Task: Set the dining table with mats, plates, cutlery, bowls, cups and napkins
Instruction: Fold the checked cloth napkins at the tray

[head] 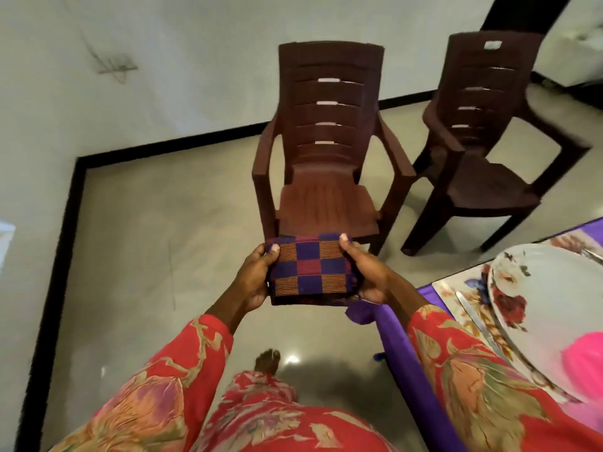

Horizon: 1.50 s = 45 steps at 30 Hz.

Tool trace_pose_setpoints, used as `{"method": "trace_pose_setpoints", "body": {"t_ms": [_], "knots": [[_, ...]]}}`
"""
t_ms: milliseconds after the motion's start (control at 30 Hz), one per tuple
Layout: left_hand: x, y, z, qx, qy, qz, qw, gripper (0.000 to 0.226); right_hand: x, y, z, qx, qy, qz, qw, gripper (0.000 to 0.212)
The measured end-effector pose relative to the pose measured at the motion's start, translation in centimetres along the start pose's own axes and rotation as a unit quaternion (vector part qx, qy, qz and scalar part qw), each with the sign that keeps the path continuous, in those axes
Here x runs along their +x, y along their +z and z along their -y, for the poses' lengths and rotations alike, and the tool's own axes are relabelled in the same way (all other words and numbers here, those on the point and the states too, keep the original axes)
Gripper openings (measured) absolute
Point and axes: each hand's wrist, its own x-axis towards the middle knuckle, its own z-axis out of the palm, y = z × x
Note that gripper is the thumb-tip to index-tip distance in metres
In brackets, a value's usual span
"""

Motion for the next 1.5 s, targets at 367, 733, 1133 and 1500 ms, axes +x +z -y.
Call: {"method": "trace_pose_setpoints", "body": {"t_ms": [367, 733, 1133, 1500], "knots": [[11.9, 3.2, -8.0, 0.138, -0.038, 0.136, 0.980, 0.021, 4.8, -1.9, 5.6, 0.095, -0.047, -0.122, 0.987, 0.035], [18.6, 6.7, -10.5, 0.185, -0.097, 0.239, 0.948, 0.047, 6.3, -2.5, 7.6, 0.119, -0.108, -0.235, 0.959, 0.032], [22.3, 14.0, -9.9, 0.240, -0.169, 0.394, 0.871, 0.048, 7.7, -9.7, 10.6, 0.250, -0.121, -0.289, 0.916, 0.032], [29.5, 26.8, -10.7, 0.253, -0.253, 0.439, 0.824, 0.051, 10.2, -20.5, 15.6, 0.273, -0.116, -0.357, 0.886, 0.030]]}}
